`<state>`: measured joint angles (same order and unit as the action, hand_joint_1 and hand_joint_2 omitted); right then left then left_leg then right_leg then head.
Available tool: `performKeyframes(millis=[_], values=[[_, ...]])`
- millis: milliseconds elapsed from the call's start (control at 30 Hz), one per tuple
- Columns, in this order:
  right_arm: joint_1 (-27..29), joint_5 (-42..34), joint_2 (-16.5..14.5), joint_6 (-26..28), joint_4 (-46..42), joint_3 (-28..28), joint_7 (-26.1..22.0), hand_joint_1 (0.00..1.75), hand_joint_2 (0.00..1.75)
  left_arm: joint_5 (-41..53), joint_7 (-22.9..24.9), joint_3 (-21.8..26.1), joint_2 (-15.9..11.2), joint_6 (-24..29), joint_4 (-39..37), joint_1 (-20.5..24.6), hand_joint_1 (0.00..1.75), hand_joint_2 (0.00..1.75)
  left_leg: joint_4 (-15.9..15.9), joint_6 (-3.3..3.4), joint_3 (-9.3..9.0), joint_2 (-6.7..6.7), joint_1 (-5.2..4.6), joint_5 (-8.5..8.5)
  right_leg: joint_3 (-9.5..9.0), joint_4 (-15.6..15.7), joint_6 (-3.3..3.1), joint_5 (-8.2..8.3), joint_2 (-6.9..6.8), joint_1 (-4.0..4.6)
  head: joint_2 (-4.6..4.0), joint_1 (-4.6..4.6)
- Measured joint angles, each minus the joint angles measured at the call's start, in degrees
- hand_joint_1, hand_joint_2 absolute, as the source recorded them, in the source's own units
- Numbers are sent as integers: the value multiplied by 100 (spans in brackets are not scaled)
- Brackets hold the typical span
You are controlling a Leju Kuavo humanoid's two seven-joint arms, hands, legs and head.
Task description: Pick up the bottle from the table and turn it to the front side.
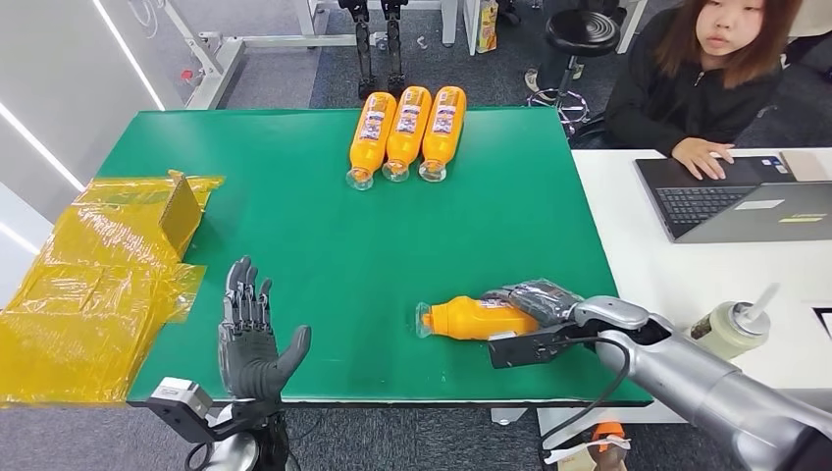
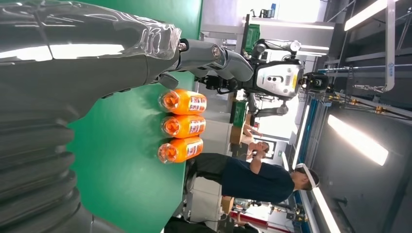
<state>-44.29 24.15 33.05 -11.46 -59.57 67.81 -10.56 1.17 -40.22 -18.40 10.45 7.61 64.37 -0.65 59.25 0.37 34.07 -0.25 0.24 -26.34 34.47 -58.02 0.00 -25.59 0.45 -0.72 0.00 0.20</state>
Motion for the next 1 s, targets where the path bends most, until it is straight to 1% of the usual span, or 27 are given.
performKeyframes(millis=[133,300,400,500,600,700,800,867,933,1000], values=[[306,266,42,383,-414,-401,74,175,175,43,0,9,4,-25,0,-2,0,175,0,1,14,-8,-1,3,11,-2,-1,1,-7,-1,0,1],[749,578,197,855,-1380,-1245,170,175,175,160,0,13,39,-26,6,-20,0,175,1,1,21,-17,-1,3,18,-3,-1,-3,-13,-1,0,0],[1110,887,278,973,-2045,-1840,163,175,175,244,0,19,44,-41,18,-41,0,175,-1,-2,28,-24,-1,-2,22,-3,-2,-8,-17,-1,0,1],[1424,1213,227,979,-2484,-2262,113,175,175,315,0,26,77,-95,34,-38,0,175,-2,-3,31,-24,0,-5,24,-2,-2,-11,-17,-1,0,1],[1650,1372,81,1018,-2701,-2525,22,175,175,275,19,28,109,-248,44,-26,0,175,-2,-3,32,-24,0,-5,26,-3,-4,-13,-17,0,0,0],[1815,1546,-182,1102,-2723,-2678,-122,175,175,-84,116,27,161,-683,45,-19,0,175,-3,-4,31,-21,1,-4,26,-3,-5,-13,-16,1,0,1],[1939,1626,-495,1181,-2641,-2703,-254,175,175,-718,316,13,216,-1286,46,-19,0,175,-3,-4,30,-20,1,-4,26,-4,-5,-13,-15,1,0,0],[1996,1607,-677,1228,-2570,-2703,-343,175,175,-1113,450,-1,258,-1598,45,-16,0,175,-3,-4,30,-20,1,-4,27,-5,-6,-13,-16,1,0,0],[2048,1591,-837,1289,-2497,-2703,-437,175,175,-1396,535,-27,296,-1795,44,-6,0,175,-3,-4,30,-20,1,-4,27,-5,-6,-13,-16,1,0,0],[2114,1584,-978,1354,-2445,-2703,-511,175,175,-1503,556,-64,320,-1845,44,13,0,175,-3,-4,31,-20,1,-4,28,-5,-6,-13,-16,1,0,1]])
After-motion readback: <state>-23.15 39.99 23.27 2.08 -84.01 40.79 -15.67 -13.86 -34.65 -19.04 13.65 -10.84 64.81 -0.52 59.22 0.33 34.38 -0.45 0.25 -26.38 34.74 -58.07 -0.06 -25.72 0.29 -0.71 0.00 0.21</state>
